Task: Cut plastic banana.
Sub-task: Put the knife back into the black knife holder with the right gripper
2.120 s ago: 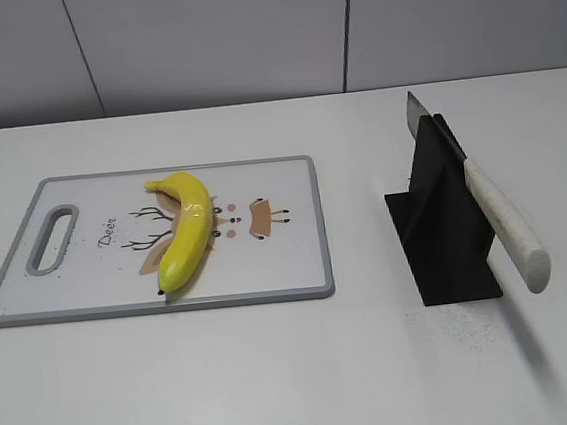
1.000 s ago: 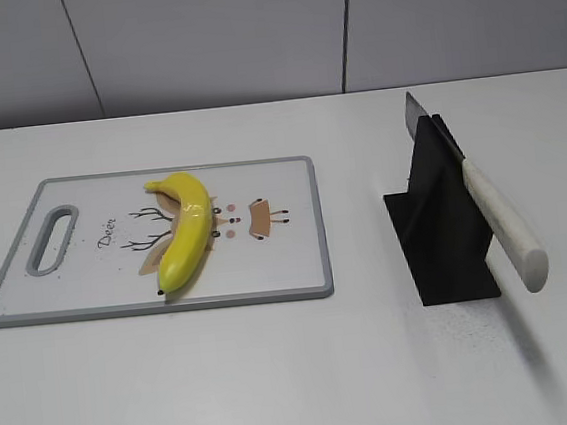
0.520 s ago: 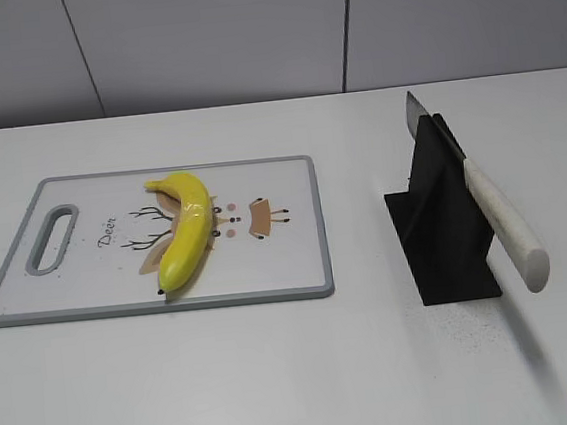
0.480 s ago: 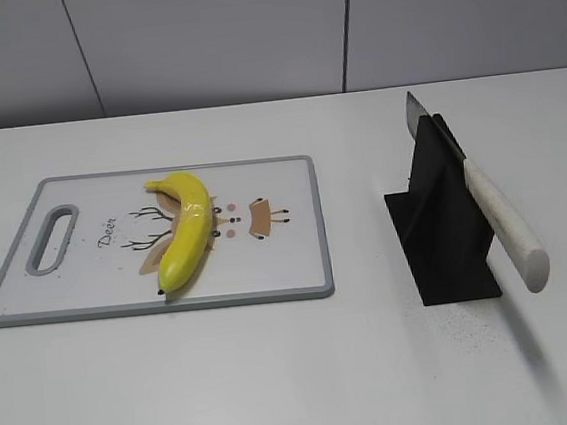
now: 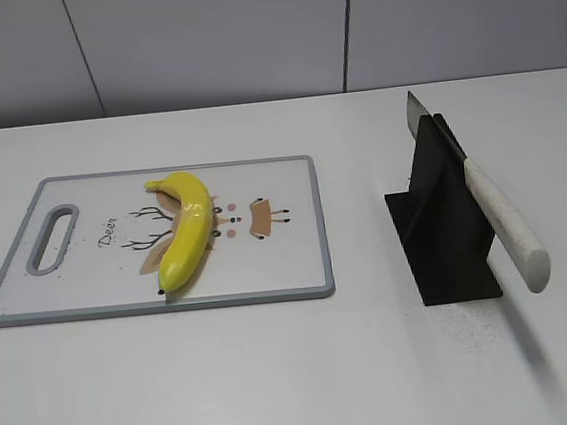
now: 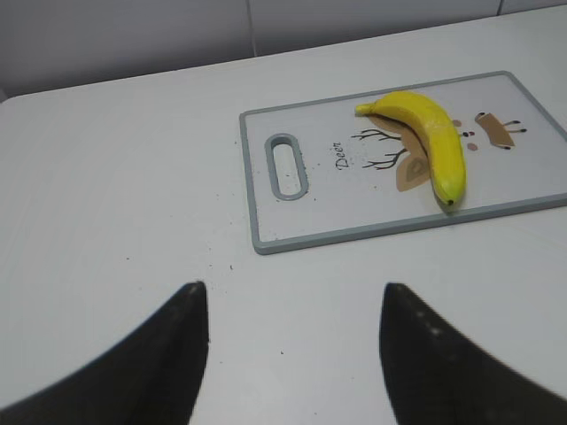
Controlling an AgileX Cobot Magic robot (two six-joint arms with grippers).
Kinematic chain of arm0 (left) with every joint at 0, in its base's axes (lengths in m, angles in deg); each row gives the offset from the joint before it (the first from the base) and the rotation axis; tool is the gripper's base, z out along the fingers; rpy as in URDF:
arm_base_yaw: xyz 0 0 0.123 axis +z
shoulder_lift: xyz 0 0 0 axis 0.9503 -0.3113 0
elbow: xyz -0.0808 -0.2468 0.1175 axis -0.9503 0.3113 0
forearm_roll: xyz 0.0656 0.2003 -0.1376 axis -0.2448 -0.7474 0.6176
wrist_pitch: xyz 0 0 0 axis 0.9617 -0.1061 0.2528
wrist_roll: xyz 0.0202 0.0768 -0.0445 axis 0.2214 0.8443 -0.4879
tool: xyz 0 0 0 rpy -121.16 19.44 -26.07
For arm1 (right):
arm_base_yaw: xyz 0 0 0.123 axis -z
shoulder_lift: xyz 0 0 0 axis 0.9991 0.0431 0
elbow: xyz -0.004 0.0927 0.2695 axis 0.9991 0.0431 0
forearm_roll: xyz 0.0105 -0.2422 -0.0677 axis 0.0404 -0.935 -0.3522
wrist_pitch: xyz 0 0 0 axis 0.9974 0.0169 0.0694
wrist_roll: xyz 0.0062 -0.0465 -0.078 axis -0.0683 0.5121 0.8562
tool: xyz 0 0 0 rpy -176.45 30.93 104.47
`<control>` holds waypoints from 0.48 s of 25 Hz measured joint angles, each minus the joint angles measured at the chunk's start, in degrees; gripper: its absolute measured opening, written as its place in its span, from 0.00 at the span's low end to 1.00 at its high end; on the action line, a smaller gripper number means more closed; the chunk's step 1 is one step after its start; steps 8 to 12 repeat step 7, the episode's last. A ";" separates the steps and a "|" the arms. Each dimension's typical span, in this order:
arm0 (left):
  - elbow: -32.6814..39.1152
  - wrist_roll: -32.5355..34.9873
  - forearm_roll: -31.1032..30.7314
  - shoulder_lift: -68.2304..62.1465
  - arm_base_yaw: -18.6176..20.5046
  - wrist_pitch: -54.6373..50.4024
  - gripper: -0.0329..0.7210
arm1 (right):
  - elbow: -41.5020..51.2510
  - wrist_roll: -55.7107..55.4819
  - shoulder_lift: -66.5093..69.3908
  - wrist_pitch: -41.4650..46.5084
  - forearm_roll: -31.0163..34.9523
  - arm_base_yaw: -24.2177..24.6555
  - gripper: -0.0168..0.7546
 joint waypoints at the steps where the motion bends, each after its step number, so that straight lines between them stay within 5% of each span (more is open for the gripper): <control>1: 0.00 0.00 0.00 0.00 0.00 0.00 0.82 | 0.00 0.00 0.00 0.00 0.00 0.00 0.79; 12: 0.00 0.00 0.00 0.00 0.00 0.00 0.82 | 0.00 0.00 0.00 0.00 0.00 0.00 0.79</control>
